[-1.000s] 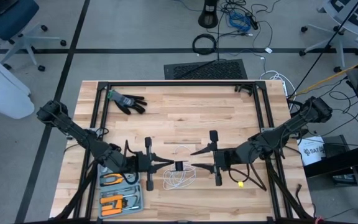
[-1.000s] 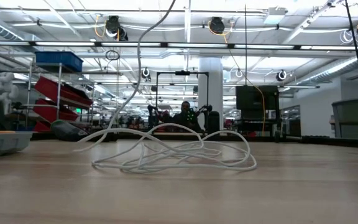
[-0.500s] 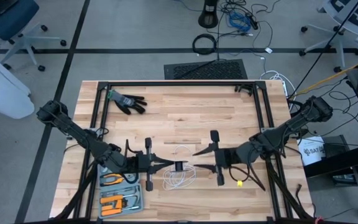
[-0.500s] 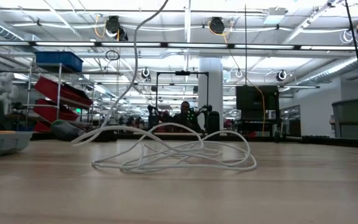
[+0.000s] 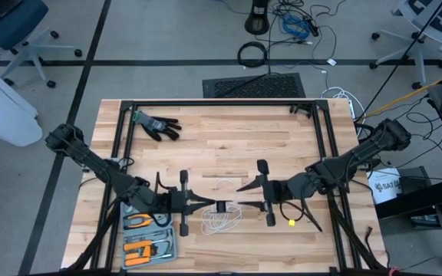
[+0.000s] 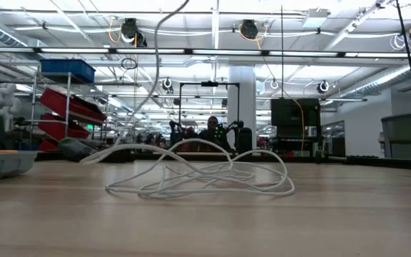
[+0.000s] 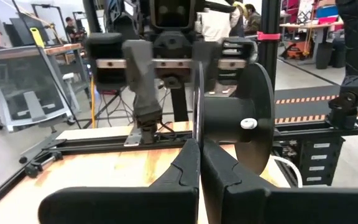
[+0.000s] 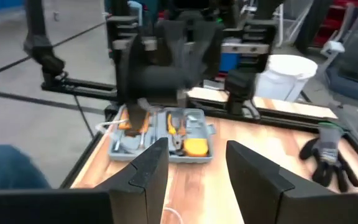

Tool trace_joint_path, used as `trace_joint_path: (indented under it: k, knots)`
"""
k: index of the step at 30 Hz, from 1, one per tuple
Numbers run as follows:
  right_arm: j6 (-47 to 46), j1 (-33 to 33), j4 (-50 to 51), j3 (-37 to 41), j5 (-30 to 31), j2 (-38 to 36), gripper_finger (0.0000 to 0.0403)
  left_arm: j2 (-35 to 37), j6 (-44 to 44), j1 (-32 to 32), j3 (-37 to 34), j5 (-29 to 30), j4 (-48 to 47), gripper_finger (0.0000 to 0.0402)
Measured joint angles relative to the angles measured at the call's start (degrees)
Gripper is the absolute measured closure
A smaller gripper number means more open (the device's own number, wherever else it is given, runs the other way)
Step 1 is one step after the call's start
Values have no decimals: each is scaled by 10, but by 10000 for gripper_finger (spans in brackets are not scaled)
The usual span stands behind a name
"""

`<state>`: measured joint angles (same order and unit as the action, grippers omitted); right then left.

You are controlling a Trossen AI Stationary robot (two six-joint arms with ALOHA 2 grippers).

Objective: Coil cords
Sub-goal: Coil the white cable wire into the spool

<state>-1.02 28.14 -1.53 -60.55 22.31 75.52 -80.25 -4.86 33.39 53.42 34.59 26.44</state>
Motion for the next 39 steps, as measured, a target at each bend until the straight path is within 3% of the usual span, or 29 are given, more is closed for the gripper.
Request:
trace_joint_path:
  k: [8,20,25,35,39]
  knots:
    - [13,-1,-15,0,-2,10,255,0,-10,0,0,2,0,401]
    - [19,-33,-50,0,-33,21,254,0,-93,-4,0,30,-3,401]
    - [25,-46,-63,0,-73,35,244,0,-98,-7,0,37,-31,401]
    - [28,-46,-148,0,-89,80,232,1,-64,-24,-1,-54,-30,401]
    - [22,-46,-153,0,-98,80,232,1,-57,-16,-1,-55,-22,401]
